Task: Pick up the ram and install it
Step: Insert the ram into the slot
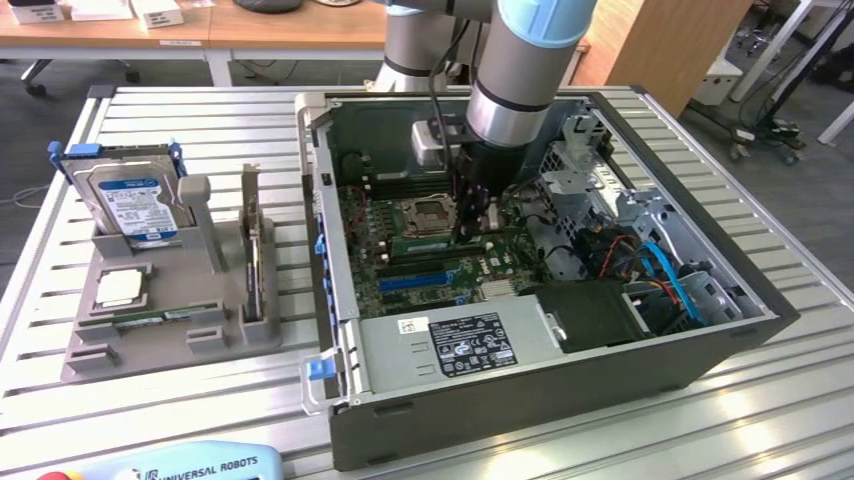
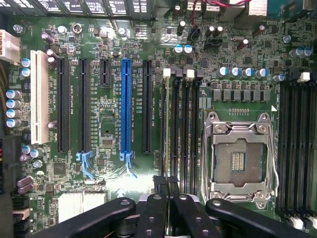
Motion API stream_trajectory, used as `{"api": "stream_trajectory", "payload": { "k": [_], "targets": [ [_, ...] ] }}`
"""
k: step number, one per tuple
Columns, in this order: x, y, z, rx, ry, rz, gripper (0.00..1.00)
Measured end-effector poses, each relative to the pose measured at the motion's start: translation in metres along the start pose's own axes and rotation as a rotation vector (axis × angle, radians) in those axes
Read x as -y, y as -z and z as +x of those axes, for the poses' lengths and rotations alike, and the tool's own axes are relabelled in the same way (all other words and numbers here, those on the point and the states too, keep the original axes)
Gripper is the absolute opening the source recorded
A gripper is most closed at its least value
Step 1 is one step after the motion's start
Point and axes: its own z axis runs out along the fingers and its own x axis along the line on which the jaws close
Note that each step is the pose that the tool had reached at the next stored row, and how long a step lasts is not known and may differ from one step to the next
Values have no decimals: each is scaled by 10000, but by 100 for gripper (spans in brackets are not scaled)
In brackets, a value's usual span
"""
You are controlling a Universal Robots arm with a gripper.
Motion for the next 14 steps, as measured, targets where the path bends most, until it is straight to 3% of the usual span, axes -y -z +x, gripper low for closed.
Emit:
{"api": "stream_trajectory", "payload": {
  "k": [9, 10, 12, 14],
  "targets": [
    [1, 46, -2, 1, 0, -11, 11],
    [5, 46, -2, 0, 1, -37, 11],
    [16, 50, -2, -3, -6, -159, 11],
    [23, 50, -2, -4, -9, -238, 11]
  ]
}}
